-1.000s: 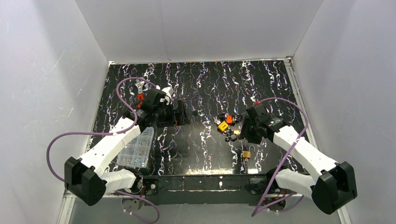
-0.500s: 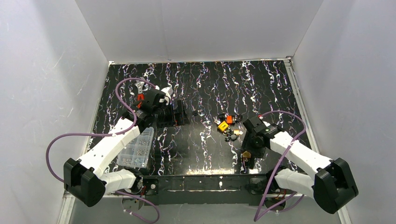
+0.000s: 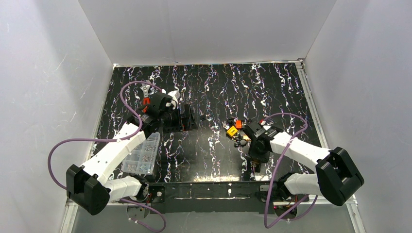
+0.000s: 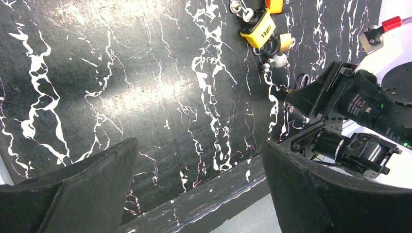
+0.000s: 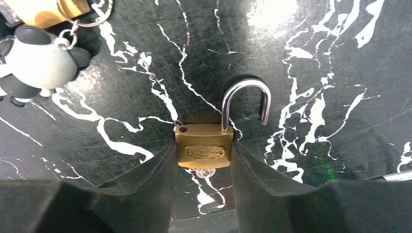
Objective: Lock with the key
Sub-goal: Pick up the lock from the center of the board.
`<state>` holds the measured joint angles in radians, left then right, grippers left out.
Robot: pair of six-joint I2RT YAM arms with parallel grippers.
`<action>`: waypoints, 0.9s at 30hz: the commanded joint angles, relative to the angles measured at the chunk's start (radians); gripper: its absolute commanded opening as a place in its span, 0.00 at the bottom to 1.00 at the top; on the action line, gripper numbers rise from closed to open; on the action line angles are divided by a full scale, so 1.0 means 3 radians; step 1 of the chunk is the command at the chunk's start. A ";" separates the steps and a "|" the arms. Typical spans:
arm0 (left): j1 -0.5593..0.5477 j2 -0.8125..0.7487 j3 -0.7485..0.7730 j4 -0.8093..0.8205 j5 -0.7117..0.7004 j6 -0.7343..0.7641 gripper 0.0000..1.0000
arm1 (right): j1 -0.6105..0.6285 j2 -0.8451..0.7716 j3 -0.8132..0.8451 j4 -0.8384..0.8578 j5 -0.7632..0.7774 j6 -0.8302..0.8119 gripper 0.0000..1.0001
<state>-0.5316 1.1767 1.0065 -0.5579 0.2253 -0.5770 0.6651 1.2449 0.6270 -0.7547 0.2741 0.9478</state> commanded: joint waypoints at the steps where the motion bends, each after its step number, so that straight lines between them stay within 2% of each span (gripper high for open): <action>1: -0.0002 -0.0025 -0.0011 -0.0058 0.0062 -0.0004 0.98 | 0.0092 0.0129 0.0030 0.0180 0.0073 0.0073 0.46; 2: -0.0002 -0.0023 -0.0014 -0.0057 0.0068 -0.0009 0.97 | 0.0107 0.0146 0.0032 0.0180 0.0062 0.0074 0.40; 4: -0.0003 -0.0026 -0.0019 -0.0056 0.0075 -0.0010 0.95 | 0.0121 0.0123 0.0061 0.0176 0.0049 0.0027 0.18; 6: -0.0002 -0.0021 -0.0010 -0.0054 0.0108 0.0007 0.94 | 0.0125 0.0053 0.0119 0.0135 0.0022 -0.0053 0.03; 10: -0.0003 0.0004 0.0040 0.0020 0.0337 0.0132 0.90 | 0.0126 -0.0296 0.0407 0.0126 -0.0372 -0.0507 0.01; 17: -0.0002 -0.0027 0.0277 0.0382 0.1045 0.0433 0.82 | 0.0125 -0.0765 0.0985 0.0282 -0.1878 -0.1267 0.01; 22: -0.0002 -0.0091 0.0579 0.0689 0.1824 0.0612 0.75 | 0.0125 -0.0973 0.1279 0.0482 -0.2881 -0.1367 0.01; 27: -0.0005 -0.0128 0.0821 0.0935 0.2626 0.0632 0.71 | 0.0125 -0.1144 0.1391 0.0889 -0.3803 -0.1214 0.01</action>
<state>-0.5316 1.1793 1.1812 -0.3702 0.7383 -0.4217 0.6964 0.9459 0.9886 -0.6262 -0.5400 0.5819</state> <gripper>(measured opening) 0.733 0.457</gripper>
